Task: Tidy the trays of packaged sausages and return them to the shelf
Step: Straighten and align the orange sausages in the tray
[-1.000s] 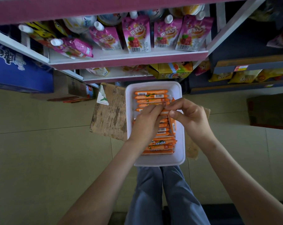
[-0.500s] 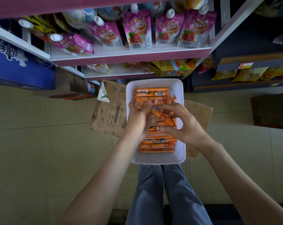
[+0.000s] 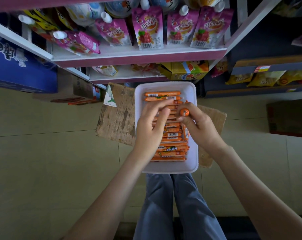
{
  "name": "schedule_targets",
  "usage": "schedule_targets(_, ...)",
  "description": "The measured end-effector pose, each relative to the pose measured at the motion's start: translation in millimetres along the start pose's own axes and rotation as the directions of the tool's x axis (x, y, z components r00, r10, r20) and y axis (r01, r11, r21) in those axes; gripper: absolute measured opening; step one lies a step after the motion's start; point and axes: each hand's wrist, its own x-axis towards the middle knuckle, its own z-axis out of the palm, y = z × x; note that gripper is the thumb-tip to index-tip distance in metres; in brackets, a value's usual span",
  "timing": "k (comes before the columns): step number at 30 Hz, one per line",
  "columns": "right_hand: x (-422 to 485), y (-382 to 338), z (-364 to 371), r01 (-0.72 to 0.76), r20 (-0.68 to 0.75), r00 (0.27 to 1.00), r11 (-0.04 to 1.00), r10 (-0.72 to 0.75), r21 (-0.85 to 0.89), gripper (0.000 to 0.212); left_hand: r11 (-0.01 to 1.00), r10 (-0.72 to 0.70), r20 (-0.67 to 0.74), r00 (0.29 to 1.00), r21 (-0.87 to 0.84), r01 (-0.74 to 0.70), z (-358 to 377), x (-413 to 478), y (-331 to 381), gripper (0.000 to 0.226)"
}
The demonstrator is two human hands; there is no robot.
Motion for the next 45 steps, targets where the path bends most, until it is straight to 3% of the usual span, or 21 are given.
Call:
schedule_targets(4, 1, 3, 3, 0.062, 0.048, 0.997, 0.998, -0.061, -0.026, 0.022, 0.979, 0.193, 0.09, 0.977, 0.046, -0.197, -1, 5, 3, 0.021)
schedule_targets(8, 1, 2, 5, 0.039, 0.048, 0.998, 0.997, -0.036, -0.059, 0.014, 0.977, 0.188, 0.066, 0.98, 0.093, -0.194, -3, 6, -4, 0.009)
schedule_targets(11, -1, -1, 7, -0.057, 0.082, 0.995, 0.998, 0.059, -0.028, 0.03, 1.0, 0.022, -0.035, 0.999, 0.022, -0.021, -8, 4, -2, 0.01)
schedule_targets(14, -6, 2, 12, -0.16, 0.145, 0.976, 0.987, 0.162, -0.028, 0.05, 0.963, -0.245, -0.145, 0.959, -0.148, 0.224, -14, 6, 3, 0.024)
schedule_targets(18, -13, 9, 0, -0.251, 0.047, 0.968, 0.957, 0.247, 0.148, 0.034, 0.869, -0.453, -0.249, 0.856, -0.34, 0.36, -28, 11, -14, 0.021)
schedule_targets(21, -15, 4, -7, -0.247, -0.007, 0.962, 0.882, 0.272, 0.401, 0.024, 0.761, -0.597, -0.21, 0.774, -0.455, 0.463, -30, 10, -31, 0.02)
schedule_targets(23, -15, -2, -8, -0.238, -0.03, 0.956, 0.833, 0.292, 0.5, 0.02, 0.706, -0.663, -0.115, 0.74, -0.428, 0.565, -30, 7, -39, 0.018)
schedule_targets(25, -14, -6, -8, -0.241, -0.032, 0.954, 0.829, 0.297, 0.505, 0.019, 0.734, -0.668, -0.036, 0.743, -0.199, 0.65, -29, 4, -44, 0.017)
schedule_targets(28, -11, -7, -5, -0.233, -0.029, 0.962, 0.872, 0.271, 0.43, 0.02, 0.799, -0.557, 0.113, 0.823, 0.343, 0.494, -22, -3, -40, 0.02)
schedule_targets(31, -8, -9, 0, -0.152, -0.027, 0.985, 0.935, 0.169, 0.319, 0.02, 0.796, -0.413, 0.181, 0.893, 0.548, 0.257, -8, -8, -29, 0.039)
schedule_targets(34, -7, -14, 5, -0.071, -0.023, 0.996, 0.958, 0.081, 0.278, 0.017, 0.845, -0.208, 0.175, 0.962, 0.528, 0.086, 3, -9, -19, 0.033)
schedule_targets(45, -4, -13, -3, -0.009, -0.065, 0.997, 0.946, 0.032, 0.324, 0.018, 0.895, -0.173, 0.305, 0.936, 0.445, 0.021, 12, -6, -18, 0.039)
